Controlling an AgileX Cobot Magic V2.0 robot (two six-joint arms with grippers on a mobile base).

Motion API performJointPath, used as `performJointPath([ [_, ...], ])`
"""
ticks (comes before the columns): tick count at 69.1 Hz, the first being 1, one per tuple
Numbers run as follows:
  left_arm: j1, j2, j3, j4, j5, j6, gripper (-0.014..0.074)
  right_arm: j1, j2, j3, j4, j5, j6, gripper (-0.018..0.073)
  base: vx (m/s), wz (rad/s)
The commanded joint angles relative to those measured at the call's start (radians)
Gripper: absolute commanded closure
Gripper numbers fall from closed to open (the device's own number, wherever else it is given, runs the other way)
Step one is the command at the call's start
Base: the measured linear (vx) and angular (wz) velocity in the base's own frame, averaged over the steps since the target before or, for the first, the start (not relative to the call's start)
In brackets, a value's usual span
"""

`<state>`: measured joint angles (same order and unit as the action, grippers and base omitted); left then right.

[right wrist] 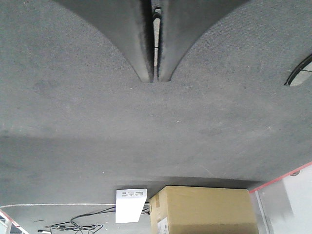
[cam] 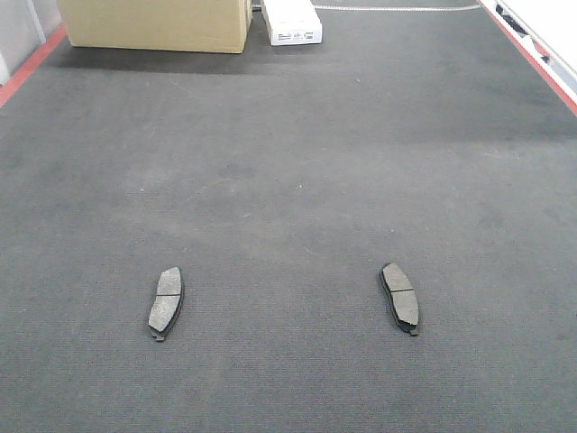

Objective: Move and align brake pads A on conveyor
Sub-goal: 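Open the right gripper and raise it off the placed pad, then back away from the conveyor and turn the base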

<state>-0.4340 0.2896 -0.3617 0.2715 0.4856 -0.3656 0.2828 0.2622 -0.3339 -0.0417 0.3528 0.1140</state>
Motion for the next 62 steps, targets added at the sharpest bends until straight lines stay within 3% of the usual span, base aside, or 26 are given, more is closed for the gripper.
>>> performJointPath([
  [1, -0.006, 0.011, -0.024, 0.011, -0.077, -0.002, 0.0603, -0.003, 0.010, -0.029, -0.013, -0.075, -0.011, 0.0568, 0.00, 0.00],
  [62, -0.006, 0.011, -0.024, 0.011, -0.077, -0.003, 0.0603, -0.003, 0.010, -0.029, -0.010, -0.068, -0.011, 0.0568, -0.02, -0.01],
])
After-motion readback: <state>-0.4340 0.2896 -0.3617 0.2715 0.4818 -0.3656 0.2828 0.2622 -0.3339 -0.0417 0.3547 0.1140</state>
